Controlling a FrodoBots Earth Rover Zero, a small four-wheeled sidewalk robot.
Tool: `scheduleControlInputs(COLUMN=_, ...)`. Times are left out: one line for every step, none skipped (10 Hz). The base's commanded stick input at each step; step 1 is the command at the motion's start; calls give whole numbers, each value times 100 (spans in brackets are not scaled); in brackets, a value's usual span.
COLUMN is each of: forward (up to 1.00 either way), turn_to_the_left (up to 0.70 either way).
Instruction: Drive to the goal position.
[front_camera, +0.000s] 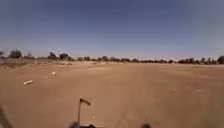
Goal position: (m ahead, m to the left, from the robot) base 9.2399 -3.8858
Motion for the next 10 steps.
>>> scheduleControlInputs(forward=70, turn_to_the_left=0)
scheduleControlInputs(forward=70, turn_to_the_left=0)
scheduleControlInputs(forward=70, turn_to_the_left=0)
scheduleControlInputs(forward=70, turn_to_the_left=0)
scheduleControlInputs(forward=70, turn_to_the_left=0)
scheduleControlInputs(forward=70, turn_to_the_left=0)
scheduleControlInputs(forward=70, turn_to_the_left=0)
scheduleControlInputs(forward=70, turn_to_the_left=0)
scheduleControlInputs(forward=70, turn_to_the_left=0)
scheduleControlInputs(forward=70, turn_to_the_left=0)
